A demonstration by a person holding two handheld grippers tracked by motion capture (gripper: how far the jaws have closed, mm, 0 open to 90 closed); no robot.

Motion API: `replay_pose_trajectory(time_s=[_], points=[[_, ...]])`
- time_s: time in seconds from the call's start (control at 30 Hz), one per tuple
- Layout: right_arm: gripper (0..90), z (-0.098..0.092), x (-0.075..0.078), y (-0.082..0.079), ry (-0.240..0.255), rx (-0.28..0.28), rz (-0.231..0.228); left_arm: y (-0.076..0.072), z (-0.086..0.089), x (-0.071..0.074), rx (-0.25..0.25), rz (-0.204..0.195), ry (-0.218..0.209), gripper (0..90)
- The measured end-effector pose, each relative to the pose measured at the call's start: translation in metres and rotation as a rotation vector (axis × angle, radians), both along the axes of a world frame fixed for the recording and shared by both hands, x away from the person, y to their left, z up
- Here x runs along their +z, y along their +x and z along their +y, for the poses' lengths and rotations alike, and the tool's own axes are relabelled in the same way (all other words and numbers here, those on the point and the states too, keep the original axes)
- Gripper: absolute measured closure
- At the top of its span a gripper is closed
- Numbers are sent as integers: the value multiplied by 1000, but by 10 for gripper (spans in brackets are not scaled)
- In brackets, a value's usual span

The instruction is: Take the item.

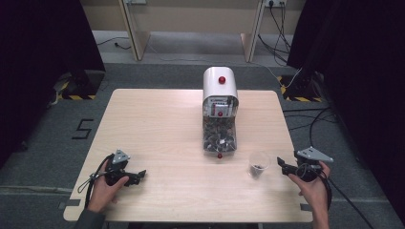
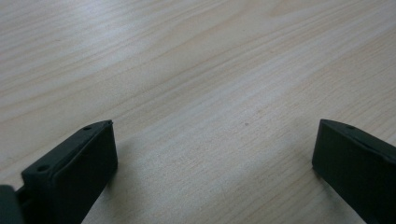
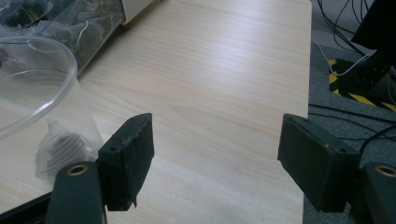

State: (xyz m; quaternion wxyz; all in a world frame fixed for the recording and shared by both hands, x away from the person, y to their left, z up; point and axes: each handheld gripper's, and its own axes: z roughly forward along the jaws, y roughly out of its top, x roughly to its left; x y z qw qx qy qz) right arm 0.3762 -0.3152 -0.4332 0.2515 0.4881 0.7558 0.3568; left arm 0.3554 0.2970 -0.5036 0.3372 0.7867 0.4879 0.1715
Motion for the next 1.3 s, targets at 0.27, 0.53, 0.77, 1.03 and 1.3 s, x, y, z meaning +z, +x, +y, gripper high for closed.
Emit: replay_pose_trajectory(time_s=[0.27,0.53,0.77,1.03,1.3], points=[[265,-3,-11,-11,-6,4,30,0,0,0,0,0,0,0],[234,3,-22,-27,-10,12,43,0,0,0,0,0,0,0],[226,12,-29,-34,-8,26,50,0,0,0,0,0,0,0],[227,22,-35,-54,-13,57,53,0,0,0,0,0,0,0],[202,26,-39,-66,-1,67,51,0,0,0,0,0,0,0]])
